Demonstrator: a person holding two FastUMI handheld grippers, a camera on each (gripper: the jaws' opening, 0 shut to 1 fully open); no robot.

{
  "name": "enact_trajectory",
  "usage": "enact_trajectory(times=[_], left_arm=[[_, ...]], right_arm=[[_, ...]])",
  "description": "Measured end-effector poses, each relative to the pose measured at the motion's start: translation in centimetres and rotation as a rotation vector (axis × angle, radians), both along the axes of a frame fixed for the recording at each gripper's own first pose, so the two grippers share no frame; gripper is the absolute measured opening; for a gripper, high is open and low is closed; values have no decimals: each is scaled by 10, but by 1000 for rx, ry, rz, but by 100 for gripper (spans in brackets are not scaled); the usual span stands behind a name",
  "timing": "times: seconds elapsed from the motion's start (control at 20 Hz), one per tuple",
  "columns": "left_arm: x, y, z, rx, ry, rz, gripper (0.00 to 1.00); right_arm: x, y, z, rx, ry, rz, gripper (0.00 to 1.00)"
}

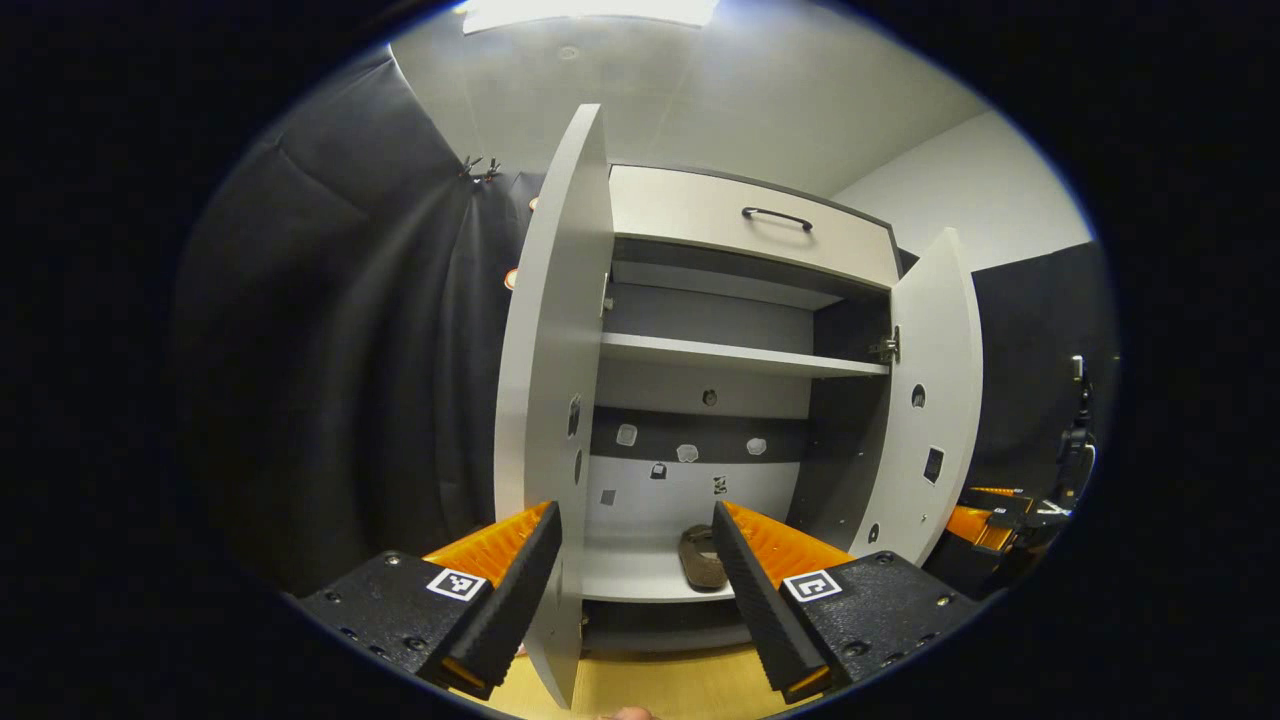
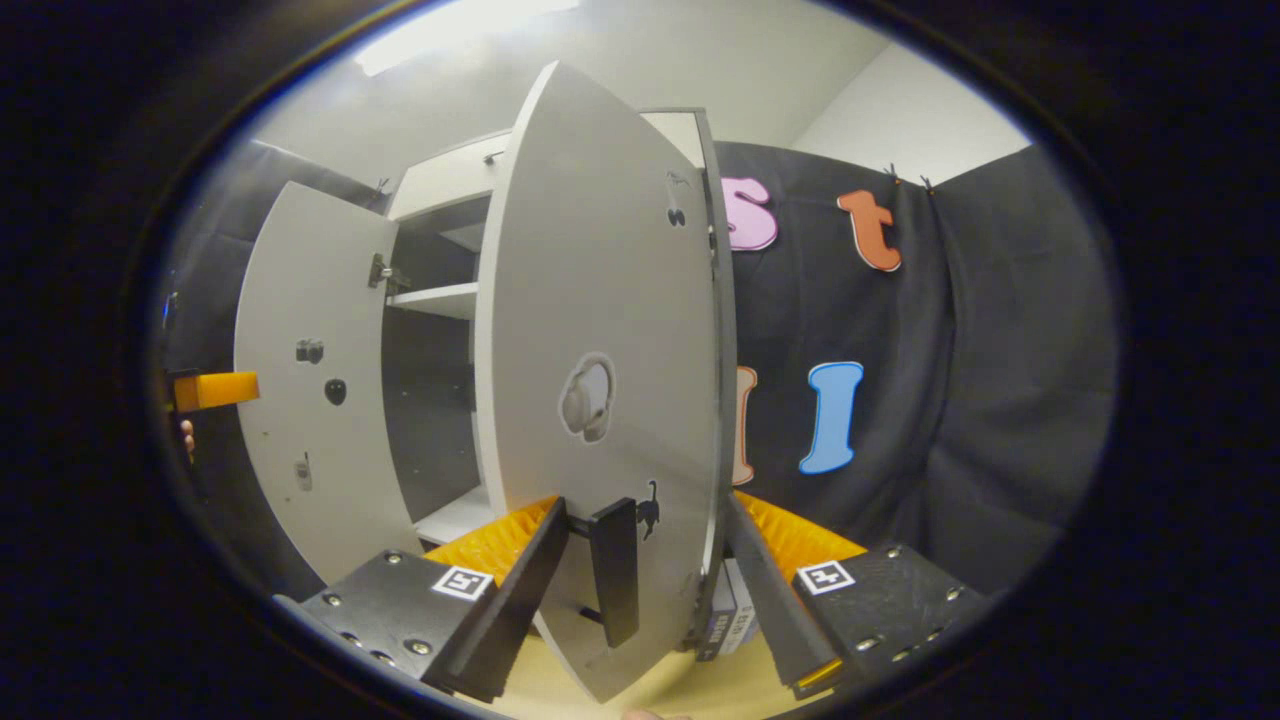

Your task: Grab one shoe with the right hand and put it into the shoe cabinet, grab the other shoe with the left hand and put it into the shoe cabinet; then close the right door with the right hand and the left door with the left hand.

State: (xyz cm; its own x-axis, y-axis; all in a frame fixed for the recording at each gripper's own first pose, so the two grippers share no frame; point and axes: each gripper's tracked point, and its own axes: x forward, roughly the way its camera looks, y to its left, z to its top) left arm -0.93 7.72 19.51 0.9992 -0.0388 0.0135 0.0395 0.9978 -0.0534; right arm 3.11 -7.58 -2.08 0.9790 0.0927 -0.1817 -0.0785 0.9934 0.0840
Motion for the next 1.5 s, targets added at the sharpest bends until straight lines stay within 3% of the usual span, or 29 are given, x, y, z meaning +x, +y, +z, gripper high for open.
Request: enact_trajectory(times=[0.05,0.35,0.4,0.45,0.6,1.5], left_arm=[[0,0,0,-1,0,3,88],[-1,2,-3,-4,5,10,89],[-1,2,-3,-6,6,12,93],[-1,3,-3,-7,6,13,89],[-1,4,-3,-18,6,15,93],[-2,9,-2,-45,12,5,89]], right_arm=[[1,2,0,13,4,10,95],[7,12,-4,75,24,51,95],[7,14,-4,86,27,56,95],[7,15,-5,92,31,61,95],[14,19,-6,100,34,71,98],[75,85,-16,89,21,140,98]])
